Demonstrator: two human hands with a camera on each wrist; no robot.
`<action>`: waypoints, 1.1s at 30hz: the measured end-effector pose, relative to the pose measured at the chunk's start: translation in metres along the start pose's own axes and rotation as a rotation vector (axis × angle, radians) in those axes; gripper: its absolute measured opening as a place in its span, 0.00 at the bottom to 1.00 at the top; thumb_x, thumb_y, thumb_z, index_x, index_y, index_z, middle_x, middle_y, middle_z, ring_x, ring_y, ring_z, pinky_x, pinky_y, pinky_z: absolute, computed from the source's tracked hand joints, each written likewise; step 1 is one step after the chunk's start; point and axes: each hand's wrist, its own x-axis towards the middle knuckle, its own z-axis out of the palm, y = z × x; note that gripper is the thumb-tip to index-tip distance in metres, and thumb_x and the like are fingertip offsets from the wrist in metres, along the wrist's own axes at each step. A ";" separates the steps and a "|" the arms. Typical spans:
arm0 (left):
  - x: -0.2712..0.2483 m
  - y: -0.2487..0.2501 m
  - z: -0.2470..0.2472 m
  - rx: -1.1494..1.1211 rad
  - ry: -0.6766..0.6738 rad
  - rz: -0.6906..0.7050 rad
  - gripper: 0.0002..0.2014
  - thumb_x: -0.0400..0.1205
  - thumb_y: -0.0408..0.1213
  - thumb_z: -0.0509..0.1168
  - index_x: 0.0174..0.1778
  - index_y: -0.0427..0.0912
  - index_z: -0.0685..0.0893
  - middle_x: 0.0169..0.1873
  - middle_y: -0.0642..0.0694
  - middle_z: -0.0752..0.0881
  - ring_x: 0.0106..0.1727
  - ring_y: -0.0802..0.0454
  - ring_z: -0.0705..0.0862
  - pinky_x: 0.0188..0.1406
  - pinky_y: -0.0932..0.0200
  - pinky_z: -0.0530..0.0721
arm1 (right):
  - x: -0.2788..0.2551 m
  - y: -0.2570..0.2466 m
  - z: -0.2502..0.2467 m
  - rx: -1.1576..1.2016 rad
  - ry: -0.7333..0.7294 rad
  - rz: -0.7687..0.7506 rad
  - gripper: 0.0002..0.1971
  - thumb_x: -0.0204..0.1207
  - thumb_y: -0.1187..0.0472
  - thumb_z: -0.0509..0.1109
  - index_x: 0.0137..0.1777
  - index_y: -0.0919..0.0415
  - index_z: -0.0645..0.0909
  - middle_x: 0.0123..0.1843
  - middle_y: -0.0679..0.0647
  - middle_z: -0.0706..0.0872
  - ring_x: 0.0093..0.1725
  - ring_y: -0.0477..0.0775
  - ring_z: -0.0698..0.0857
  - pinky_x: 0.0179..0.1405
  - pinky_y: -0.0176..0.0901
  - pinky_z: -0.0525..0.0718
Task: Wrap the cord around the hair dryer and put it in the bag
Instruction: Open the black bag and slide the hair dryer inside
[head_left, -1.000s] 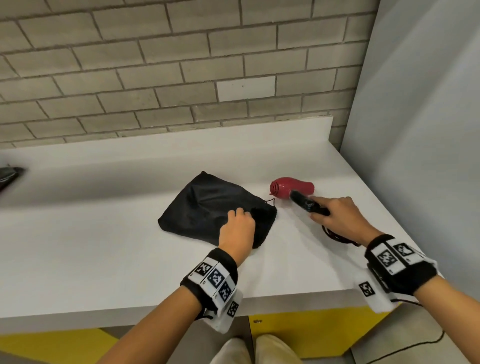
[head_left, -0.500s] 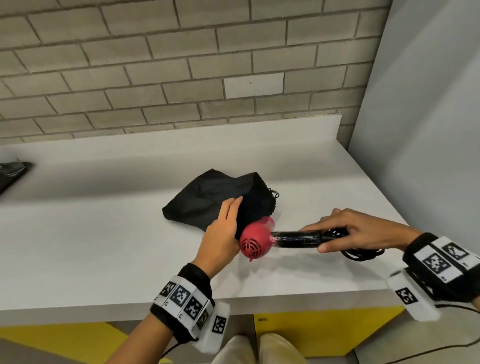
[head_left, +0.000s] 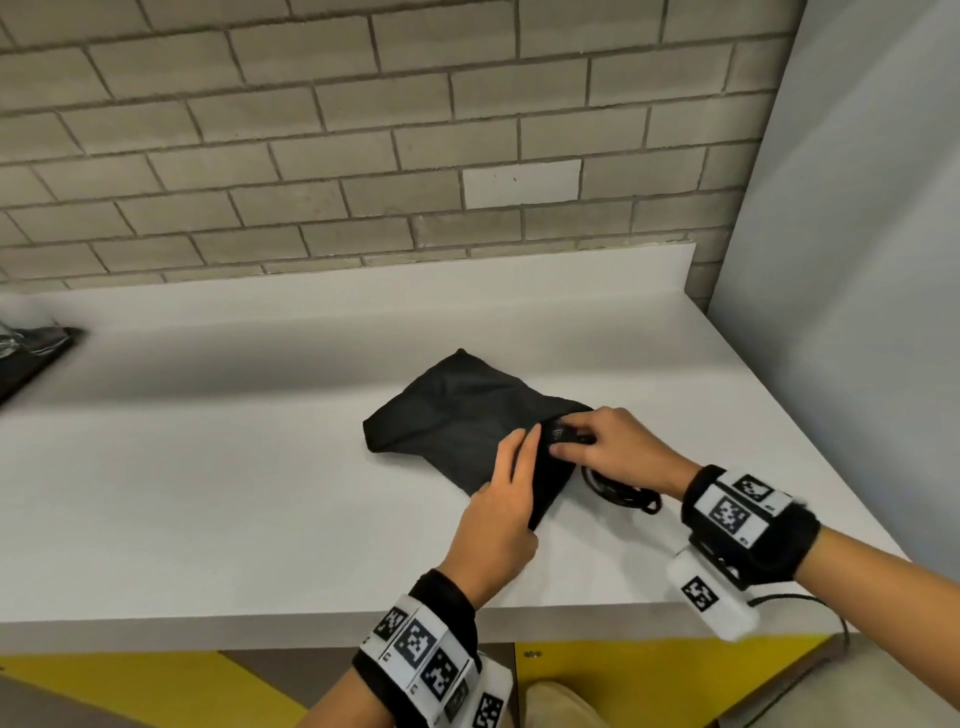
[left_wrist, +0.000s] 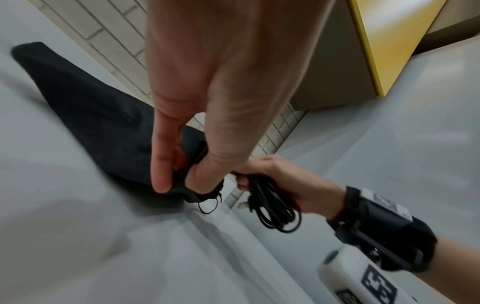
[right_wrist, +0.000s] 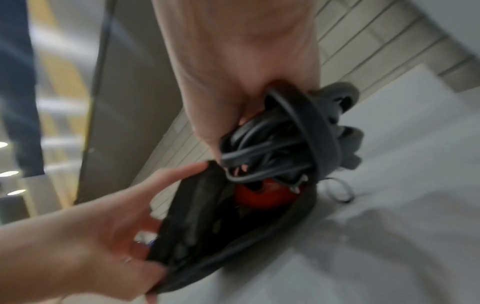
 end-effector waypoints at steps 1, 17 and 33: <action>0.001 0.007 0.003 -0.024 0.004 0.011 0.50 0.69 0.18 0.63 0.84 0.47 0.46 0.81 0.47 0.54 0.27 0.53 0.68 0.24 0.68 0.65 | 0.003 -0.009 0.004 0.030 -0.002 0.021 0.03 0.74 0.52 0.69 0.40 0.45 0.83 0.41 0.47 0.87 0.44 0.51 0.85 0.46 0.44 0.82; -0.002 0.010 0.008 -0.215 0.209 -0.089 0.48 0.73 0.27 0.69 0.83 0.50 0.46 0.78 0.52 0.56 0.28 0.53 0.76 0.26 0.72 0.72 | 0.061 -0.061 0.037 0.627 -0.407 0.433 0.17 0.82 0.66 0.58 0.30 0.63 0.76 0.34 0.57 0.78 0.34 0.52 0.78 0.35 0.40 0.77; -0.002 -0.001 0.006 -0.227 0.144 -0.091 0.46 0.73 0.22 0.65 0.83 0.48 0.48 0.77 0.50 0.57 0.41 0.54 0.78 0.28 0.75 0.73 | 0.040 -0.020 0.025 0.131 -0.566 -0.013 0.14 0.70 0.63 0.77 0.48 0.44 0.79 0.42 0.53 0.85 0.39 0.46 0.83 0.42 0.36 0.83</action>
